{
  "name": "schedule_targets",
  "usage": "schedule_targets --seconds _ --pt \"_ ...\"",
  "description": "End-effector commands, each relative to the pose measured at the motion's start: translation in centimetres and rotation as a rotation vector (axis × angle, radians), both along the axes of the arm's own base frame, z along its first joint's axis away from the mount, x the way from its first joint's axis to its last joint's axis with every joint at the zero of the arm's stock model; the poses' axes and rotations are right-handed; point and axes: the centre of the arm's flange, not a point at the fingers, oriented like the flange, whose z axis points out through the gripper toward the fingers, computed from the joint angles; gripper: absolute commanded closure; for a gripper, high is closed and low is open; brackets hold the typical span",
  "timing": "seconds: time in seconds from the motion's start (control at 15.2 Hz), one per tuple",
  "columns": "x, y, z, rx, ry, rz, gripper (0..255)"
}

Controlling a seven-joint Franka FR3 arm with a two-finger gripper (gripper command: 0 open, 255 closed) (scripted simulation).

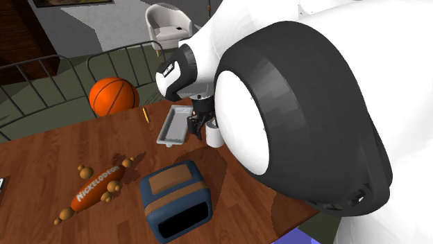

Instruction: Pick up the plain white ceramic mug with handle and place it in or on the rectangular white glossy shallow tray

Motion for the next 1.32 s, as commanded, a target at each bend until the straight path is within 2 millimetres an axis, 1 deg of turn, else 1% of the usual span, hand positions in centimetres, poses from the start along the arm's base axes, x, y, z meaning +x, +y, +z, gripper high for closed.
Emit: schedule_targets --seconds 0.0,0.07,0.66,1.25 --pt "0.0 0.0 0.0 0.0 0.0 0.0 0" --pt "0.0 0.0 0.0 0.0 0.0 0.0 255" --pt "0.0 0.0 0.0 0.0 0.0 0.0 255" --pt "0.0 0.0 4.7 0.0 0.0 0.0 255"
